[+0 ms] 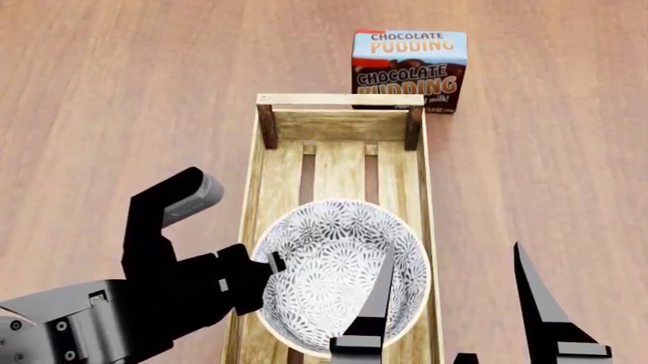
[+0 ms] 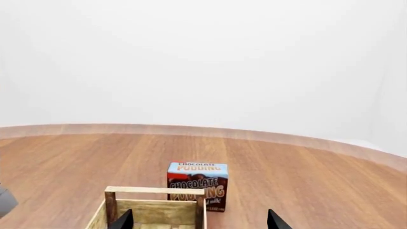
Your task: Pick up the bowl on the left and put it in the tray.
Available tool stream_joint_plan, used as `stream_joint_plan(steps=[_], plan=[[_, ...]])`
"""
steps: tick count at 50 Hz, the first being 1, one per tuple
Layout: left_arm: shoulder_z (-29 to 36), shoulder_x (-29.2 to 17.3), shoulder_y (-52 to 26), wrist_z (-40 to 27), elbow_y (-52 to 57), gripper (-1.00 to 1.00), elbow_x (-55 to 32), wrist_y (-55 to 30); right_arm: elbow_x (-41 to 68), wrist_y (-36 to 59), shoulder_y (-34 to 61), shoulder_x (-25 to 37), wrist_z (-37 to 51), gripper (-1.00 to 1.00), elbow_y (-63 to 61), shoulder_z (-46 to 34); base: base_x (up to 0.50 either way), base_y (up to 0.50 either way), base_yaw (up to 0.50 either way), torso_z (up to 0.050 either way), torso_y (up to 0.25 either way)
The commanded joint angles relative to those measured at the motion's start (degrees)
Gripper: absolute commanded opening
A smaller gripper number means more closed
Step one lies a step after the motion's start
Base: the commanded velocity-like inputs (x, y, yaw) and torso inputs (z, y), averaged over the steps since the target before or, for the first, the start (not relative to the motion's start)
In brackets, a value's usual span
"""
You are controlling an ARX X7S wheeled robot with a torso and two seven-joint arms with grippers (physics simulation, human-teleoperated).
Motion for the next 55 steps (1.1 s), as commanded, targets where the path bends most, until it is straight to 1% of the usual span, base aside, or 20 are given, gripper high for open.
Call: stream_joint_plan(steps=[1, 21, 26, 45, 55], plan=[[-1.8, 1.5, 0.2, 1.6, 0.5, -1.00, -0.8, 1.8, 0.2, -0.8, -0.3, -0.9, -2.2, 1.00, 0.1, 1.1, 0.00, 0.00, 0.00, 0.000, 0.000], [-0.3, 1.1, 0.5, 3.9, -1.9, -1.00, 0.4, 3.7, 0.0, -1.2, -0.3, -0.8, -2.1, 1.00, 0.6, 0.6, 0.00, 0.00, 0.00, 0.000, 0.000], [-0.2, 1.1, 0.7, 3.3, -1.3, -1.00, 0.0, 3.6, 0.0, -1.0, -0.2, -0.8, -2.0, 1.00, 0.4, 0.6, 0.00, 0.00, 0.00, 0.000, 0.000], [1.2, 1.3, 0.6, 5.3, -3.2, -1.00, 0.7, 5.2, 0.1, -1.1, -0.2, -0.6, -1.8, 1.00, 0.4, 0.4, 0.00, 0.00, 0.00, 0.000, 0.001], [1.9, 1.3, 0.8, 5.3, -3.4, -1.00, 0.9, 5.6, 0.1, -1.2, -0.2, -0.5, -1.8, 1.00, 0.5, 0.2, 0.00, 0.00, 0.00, 0.000, 0.001]])
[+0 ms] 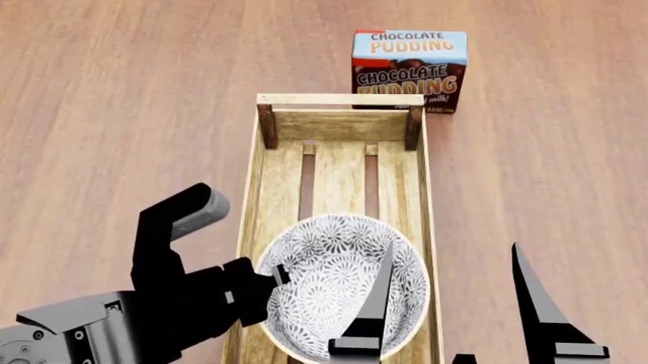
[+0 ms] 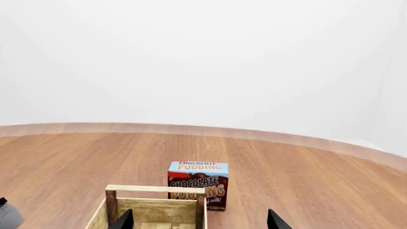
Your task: Pick up the bowl on the left and put it in the tray.
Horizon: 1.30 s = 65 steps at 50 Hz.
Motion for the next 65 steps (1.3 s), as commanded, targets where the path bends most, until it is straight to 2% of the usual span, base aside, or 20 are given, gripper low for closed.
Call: stream_joint_plan(steps=[1, 53, 54, 65], plan=[[-1.6, 1.4, 0.3, 1.8, 0.6, -1.00, -0.5, 1.7, 0.1, -0.7, -0.3, -0.9, -2.2, 1.00, 0.1, 1.0, 0.00, 0.00, 0.00, 0.000, 0.000], [2.1, 1.3, -0.6, 2.7, -2.2, -1.00, -0.6, 5.1, 0.6, -1.3, -0.4, -0.3, -1.6, 1.00, -0.1, 1.1, 0.00, 0.00, 0.00, 0.000, 0.000], [2.5, 1.2, -0.7, 3.3, -2.6, 1.00, -0.1, 5.3, 0.6, -1.4, -0.3, -0.3, -1.6, 1.00, -0.2, 1.1, 0.00, 0.00, 0.00, 0.000, 0.000], [2.9, 0.9, -0.7, 3.4, -2.3, 1.00, -0.7, 5.6, 0.5, -1.5, -0.3, -0.3, -1.6, 1.00, 0.0, 0.9, 0.00, 0.00, 0.00, 0.000, 0.000]])
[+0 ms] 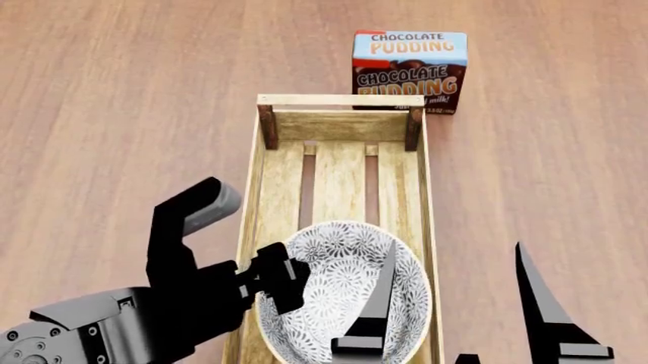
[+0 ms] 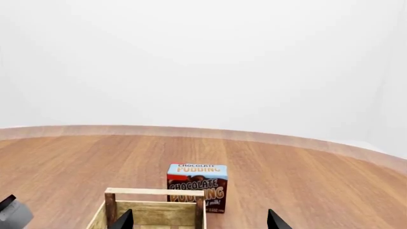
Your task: Pick up the bowl on the left and put it in the tray.
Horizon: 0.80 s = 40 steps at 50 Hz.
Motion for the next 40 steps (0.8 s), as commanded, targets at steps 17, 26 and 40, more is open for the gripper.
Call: stream_joint_plan(steps=[17, 26, 40], plan=[[-0.5, 0.1, 0.5, -1.4, 1.6, 1.00, 1.9, 1.3, 0.2, -0.9, -0.3, -0.9, -2.1, 1.00, 0.0, 0.9, 0.00, 0.00, 0.00, 0.000, -0.002], [0.8, -0.7, 0.5, -2.7, 4.3, 1.00, 2.7, 1.3, 0.3, -1.0, -0.2, -0.8, -2.1, 1.00, 0.1, 0.9, 0.00, 0.00, 0.00, 0.000, 0.000], [2.2, -1.6, 0.4, -4.1, 7.7, 1.00, 3.4, 1.1, 0.3, -1.1, -0.2, -0.6, -1.9, 1.00, 0.1, 0.8, 0.00, 0.00, 0.00, 0.000, -0.001]])
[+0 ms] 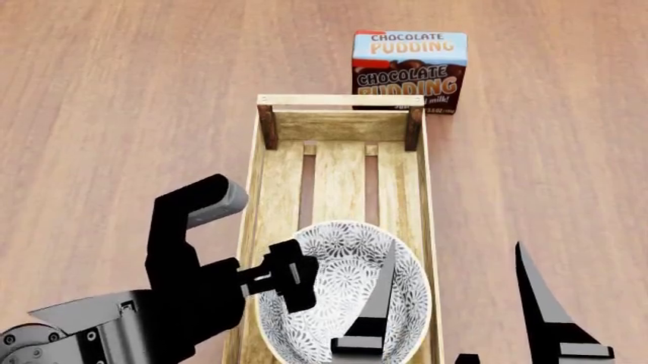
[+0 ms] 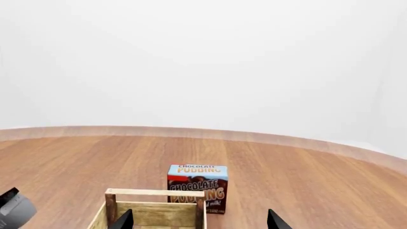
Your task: Pick up the bowl on the left and put it in the tray.
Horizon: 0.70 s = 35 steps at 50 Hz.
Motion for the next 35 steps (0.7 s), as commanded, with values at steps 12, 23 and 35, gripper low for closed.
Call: stream_joint_plan(steps=[12, 23, 35], plan=[[-1.0, -0.3, 0.9, -1.7, 5.3, 1.00, 2.0, -0.4, 0.2, -0.8, -0.3, -0.8, -2.1, 1.00, -0.1, 1.1, 0.00, 0.00, 0.00, 0.000, 0.000], [-1.6, -1.5, 2.4, -3.9, 11.2, 1.00, -0.8, -1.2, 0.1, -0.8, -0.2, -0.8, -2.0, 1.00, 0.0, 0.7, 0.00, 0.00, 0.00, 0.000, 0.000], [-2.2, -3.3, 4.9, -6.5, 18.5, 1.00, -3.2, -1.7, 0.2, -0.4, 0.0, -0.7, -1.8, 1.00, -0.3, 0.5, 0.00, 0.00, 0.00, 0.000, 0.000]])
